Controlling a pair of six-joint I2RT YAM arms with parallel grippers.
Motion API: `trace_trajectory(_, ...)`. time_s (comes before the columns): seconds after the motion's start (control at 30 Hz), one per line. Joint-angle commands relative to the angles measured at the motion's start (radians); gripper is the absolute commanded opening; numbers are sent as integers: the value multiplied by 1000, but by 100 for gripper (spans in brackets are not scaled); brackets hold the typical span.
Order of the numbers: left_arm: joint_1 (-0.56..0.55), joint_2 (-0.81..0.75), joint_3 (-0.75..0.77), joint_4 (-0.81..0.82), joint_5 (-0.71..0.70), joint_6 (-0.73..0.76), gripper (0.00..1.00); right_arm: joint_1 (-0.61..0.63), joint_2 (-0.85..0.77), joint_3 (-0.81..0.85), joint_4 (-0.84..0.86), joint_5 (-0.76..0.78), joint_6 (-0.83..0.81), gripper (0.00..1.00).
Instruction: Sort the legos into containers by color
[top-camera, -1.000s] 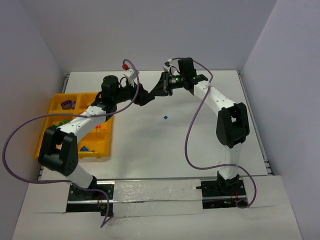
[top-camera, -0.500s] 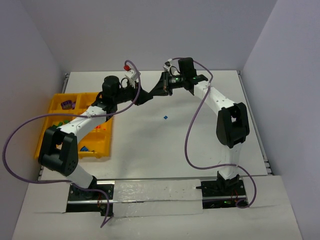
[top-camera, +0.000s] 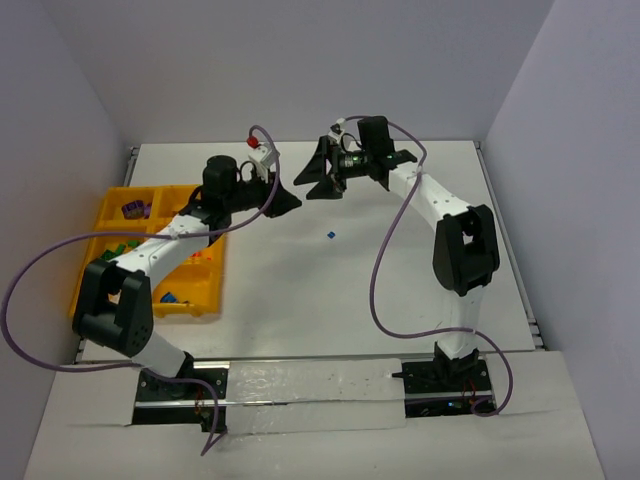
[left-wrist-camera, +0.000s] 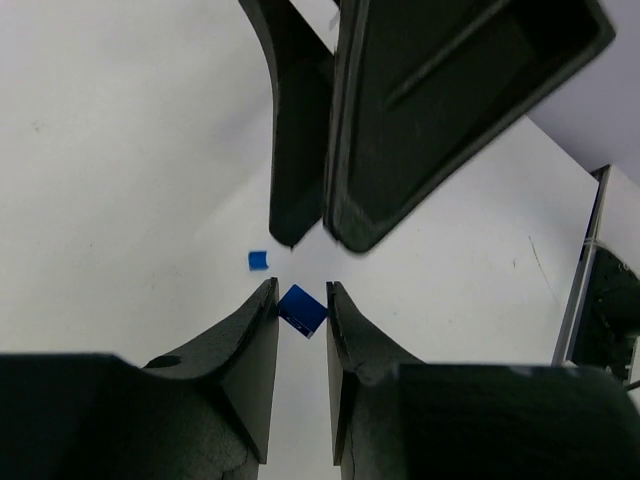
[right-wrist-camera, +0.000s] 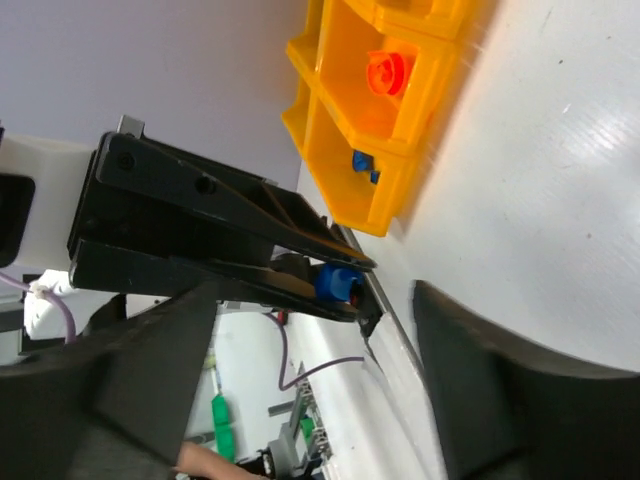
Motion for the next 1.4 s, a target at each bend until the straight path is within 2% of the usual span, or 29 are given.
trace_trajectory(0.0, 32, -129, -43, -91, 28, 63, 0, -35, -61, 1, -28, 12, -65, 91)
trace_trajectory(0.1, 88, -207, -78, -162, 53, 106, 0, -52, -70, 7, -64, 34, -117, 94)
trace_trajectory(0.17, 135, -249, -86, -254, 91, 145, 0, -63, -76, 24, -146, 75, -226, 95)
trace_trajectory(0.27, 252, -321, -68, -459, 144, 277, 0, -64, -102, 61, -267, 187, -411, 95)
trace_trajectory(0.33, 365, -361, -39, -710, 155, 427, 0, -59, -119, 66, -318, 277, -535, 99)
trace_trajectory(0.4, 414, -364, -11, -862, 140, 488, 0, -56, -132, 60, -343, 329, -609, 100)
trace_trajectory(0.47, 497, -366, 19, -1043, 107, 642, 0, -45, -152, 41, -364, 413, -699, 100)
trace_trajectory(0.57, 621, -384, 17, -1167, 79, 738, 0, -23, -184, -13, -353, 535, -795, 100)
trace_trajectory(0.7, 744, -397, 14, -1263, 10, 869, 0, -21, -216, -61, -327, 598, -824, 100)
trace_trajectory(0.83, 813, -410, -25, -1301, -54, 933, 0, -54, -248, -127, -262, 578, -791, 100)
trace_trajectory(0.93, 834, -432, -88, -1266, -133, 938, 0, -82, -242, -148, -250, 529, -736, 100)
trace_trajectory(1.0, 835, -444, -109, -1236, -175, 925, 0, -81, -193, -103, -302, 513, -755, 100)
trace_trajectory(1.17, 837, -463, -175, -1156, -254, 889, 1, -69, -189, -138, -265, 538, -797, 100)
trace_trajectory(1.37, 836, -449, -202, -1054, -341, 826, 19, -41, -138, -135, -280, 611, -814, 100)
